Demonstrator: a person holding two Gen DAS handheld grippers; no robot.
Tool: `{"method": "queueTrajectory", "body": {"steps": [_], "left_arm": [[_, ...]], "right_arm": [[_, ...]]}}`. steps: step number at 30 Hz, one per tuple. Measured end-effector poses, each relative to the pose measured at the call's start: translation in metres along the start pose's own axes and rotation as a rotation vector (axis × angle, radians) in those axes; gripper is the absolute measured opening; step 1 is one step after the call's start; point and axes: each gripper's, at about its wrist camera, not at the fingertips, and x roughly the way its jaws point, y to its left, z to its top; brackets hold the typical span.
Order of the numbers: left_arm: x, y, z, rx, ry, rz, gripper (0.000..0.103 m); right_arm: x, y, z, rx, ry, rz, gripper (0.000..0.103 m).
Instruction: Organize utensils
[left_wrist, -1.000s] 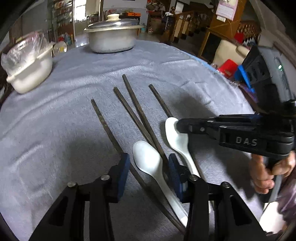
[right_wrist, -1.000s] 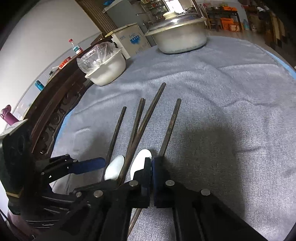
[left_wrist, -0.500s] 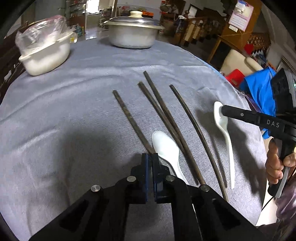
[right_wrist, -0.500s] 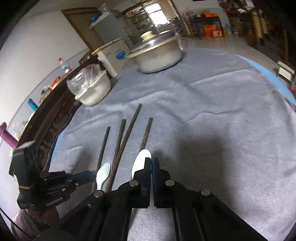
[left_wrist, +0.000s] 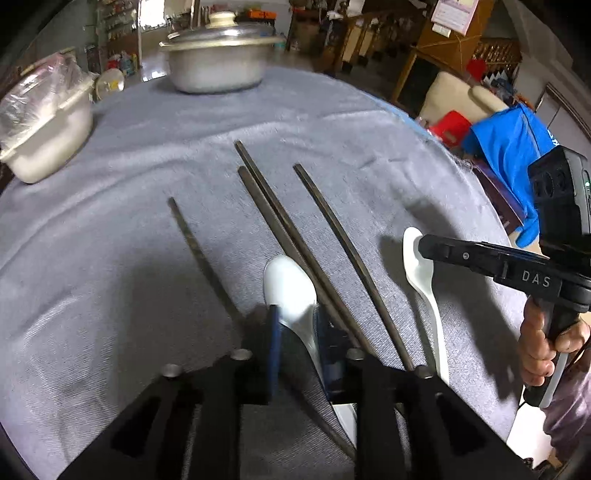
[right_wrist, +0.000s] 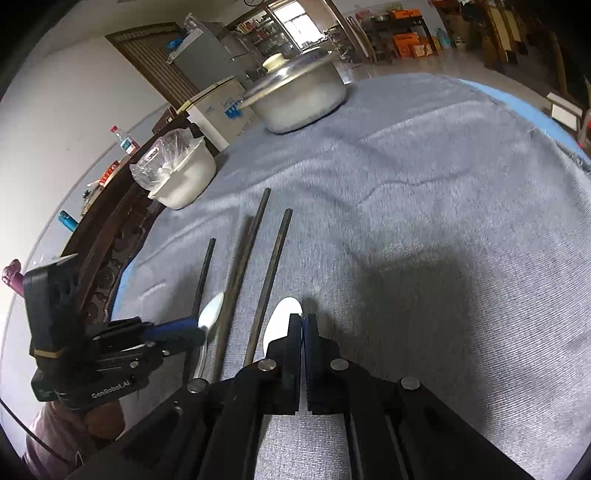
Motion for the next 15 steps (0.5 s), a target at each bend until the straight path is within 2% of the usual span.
{"method": "queueTrajectory", "body": {"steps": [2, 9, 11, 15], "left_arm": [[0.0031, -0.0062, 0.0004, 0.010, -0.002, 0.008, 0.035], [0.0022, -0.0074, 0.0012, 0.038, -0.010, 0.029, 0.036], [0.0050, -0.0078, 0.0044, 0.044, -0.012, 0.030, 0.032], [0.0053, -0.0056, 0.0053, 0.032, -0.021, 0.028, 0.031]], "right_arm": [[0.0015, -0.0009, -0.0005, -0.004, 0.005, -0.004, 0.002], [0.0021, -0.0015, 0.0021, -0.016, 0.014, -0.022, 0.002], [0.0026, -0.0032, 0.0036, -0.010, 0.012, -0.020, 0.002], [0.0008, -0.0029, 0.0047, -0.002, 0.000, -0.015, 0.002]]}}
